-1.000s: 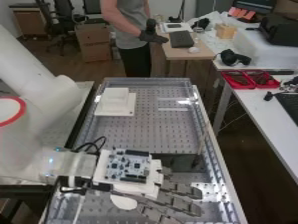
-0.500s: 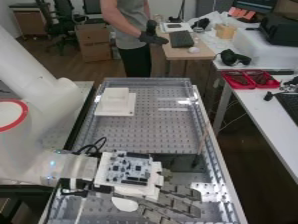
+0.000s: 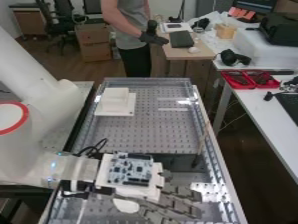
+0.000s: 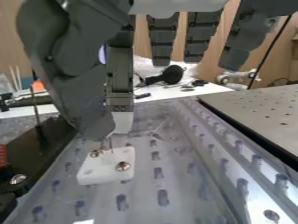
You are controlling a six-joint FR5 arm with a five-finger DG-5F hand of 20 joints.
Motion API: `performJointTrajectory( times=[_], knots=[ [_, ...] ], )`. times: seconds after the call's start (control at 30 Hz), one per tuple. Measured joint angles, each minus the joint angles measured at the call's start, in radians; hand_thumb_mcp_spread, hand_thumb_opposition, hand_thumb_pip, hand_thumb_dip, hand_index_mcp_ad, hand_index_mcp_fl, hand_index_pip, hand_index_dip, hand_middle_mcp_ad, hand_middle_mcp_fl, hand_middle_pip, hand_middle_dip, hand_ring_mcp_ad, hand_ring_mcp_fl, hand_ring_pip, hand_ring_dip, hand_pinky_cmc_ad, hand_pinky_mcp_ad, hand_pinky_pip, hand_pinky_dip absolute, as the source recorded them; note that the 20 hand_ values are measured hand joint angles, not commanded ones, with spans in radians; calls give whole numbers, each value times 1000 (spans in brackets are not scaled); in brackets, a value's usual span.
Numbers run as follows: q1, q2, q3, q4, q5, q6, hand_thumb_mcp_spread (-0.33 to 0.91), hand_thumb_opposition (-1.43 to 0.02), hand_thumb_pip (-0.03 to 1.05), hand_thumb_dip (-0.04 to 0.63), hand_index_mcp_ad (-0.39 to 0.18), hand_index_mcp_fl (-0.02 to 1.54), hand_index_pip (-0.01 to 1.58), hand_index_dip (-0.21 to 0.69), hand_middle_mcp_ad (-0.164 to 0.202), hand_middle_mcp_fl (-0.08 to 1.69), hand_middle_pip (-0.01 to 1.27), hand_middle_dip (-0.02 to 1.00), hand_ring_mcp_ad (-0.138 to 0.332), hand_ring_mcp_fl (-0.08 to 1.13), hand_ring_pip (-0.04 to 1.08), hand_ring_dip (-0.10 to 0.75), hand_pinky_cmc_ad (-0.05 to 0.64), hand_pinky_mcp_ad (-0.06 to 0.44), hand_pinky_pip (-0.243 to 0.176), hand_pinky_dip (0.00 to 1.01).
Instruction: Grab the paper clip and place it in the clear container
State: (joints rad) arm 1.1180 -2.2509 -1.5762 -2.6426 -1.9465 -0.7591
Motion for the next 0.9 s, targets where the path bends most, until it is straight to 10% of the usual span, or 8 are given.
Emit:
performJointTrajectory(
  times=[0.9],
  knots=[
    [-1, 2, 2, -19, -16, -7, 415, -848, 787, 284, -173, 290, 1513, 9, 70, 12, 140, 182, 129, 2, 82, 110, 309, 265, -59, 255]
  ],
)
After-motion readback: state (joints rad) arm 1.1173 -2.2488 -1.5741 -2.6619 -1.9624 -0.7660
